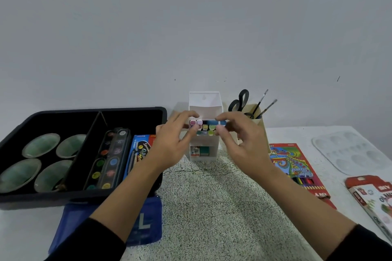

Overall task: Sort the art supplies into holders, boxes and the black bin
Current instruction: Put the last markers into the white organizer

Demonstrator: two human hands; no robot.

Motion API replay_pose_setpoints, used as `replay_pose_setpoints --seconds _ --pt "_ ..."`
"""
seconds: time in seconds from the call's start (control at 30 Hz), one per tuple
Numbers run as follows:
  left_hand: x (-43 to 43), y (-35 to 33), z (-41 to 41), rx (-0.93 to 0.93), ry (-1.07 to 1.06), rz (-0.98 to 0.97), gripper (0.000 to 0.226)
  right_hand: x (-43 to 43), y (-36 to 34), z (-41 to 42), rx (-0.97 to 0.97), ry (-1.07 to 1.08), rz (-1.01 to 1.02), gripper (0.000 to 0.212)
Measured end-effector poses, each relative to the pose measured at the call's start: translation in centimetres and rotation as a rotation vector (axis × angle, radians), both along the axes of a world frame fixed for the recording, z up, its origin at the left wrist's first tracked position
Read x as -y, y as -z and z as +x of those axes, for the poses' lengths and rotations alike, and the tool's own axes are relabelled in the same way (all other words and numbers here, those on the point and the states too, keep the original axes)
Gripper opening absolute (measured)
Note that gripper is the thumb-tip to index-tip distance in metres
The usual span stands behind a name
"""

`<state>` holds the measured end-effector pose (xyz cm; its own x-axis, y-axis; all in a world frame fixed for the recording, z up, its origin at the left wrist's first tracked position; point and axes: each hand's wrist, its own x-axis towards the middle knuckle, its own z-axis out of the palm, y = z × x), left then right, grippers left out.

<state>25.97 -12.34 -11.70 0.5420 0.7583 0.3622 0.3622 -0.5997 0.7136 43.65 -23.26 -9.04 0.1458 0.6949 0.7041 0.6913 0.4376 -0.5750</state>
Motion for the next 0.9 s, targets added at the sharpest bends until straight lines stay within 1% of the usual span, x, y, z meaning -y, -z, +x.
replay_pose_setpoints --seconds 0.03,0.1,0.23,0.33,0.5,0.6,0.67,0.77,0.83,0.9 --pt "-0.1 0.0 0.0 0.013 0.001 0.0 0.027 0.1 -0.3 -0.2 -0.025 0.008 -0.003 0.01" --pt "-0.3 -0.1 0.1 0.017 -0.009 0.006 0.023 0.3 -0.6 -0.4 0.025 0.038 0.019 0.008" --pt "-0.7 -0.2 0.2 -0.043 -0.034 0.031 0.02 0.7 -0.8 -0.5 0.111 0.08 0.09 0.009" --pt "-0.7 -0.2 0.2 -0.057 -0.037 0.023 0.023 0.9 -0.5 0.3 0.194 0.113 0.159 0.006" --pt "-0.7 -0.5 0.2 -0.069 -0.041 0.013 0.015 1.6 -0.2 1.4 0.22 0.104 0.196 0.0" --pt "-0.6 -0.7 0.2 -0.063 -0.035 0.024 0.016 2.1 -0.4 1.6 0.197 0.109 0.184 0.007" --pt "-0.5 -0.7 0.2 -0.062 -0.039 0.01 0.018 2.3 -0.4 1.6 0.176 0.125 0.157 0.007" --pt "-0.3 -0.8 0.3 -0.051 -0.045 -0.023 0.017 2.1 -0.7 1.2 0.108 0.151 0.117 0.018" --pt "-0.2 -0.9 0.4 -0.05 -0.048 -0.03 0.018 1.6 -1.1 0.9 0.139 0.143 0.139 0.019" --pt "0.0 -1.1 0.4 -0.045 -0.047 -0.056 0.017 0.9 -1.2 0.8 0.238 0.101 0.158 0.015"
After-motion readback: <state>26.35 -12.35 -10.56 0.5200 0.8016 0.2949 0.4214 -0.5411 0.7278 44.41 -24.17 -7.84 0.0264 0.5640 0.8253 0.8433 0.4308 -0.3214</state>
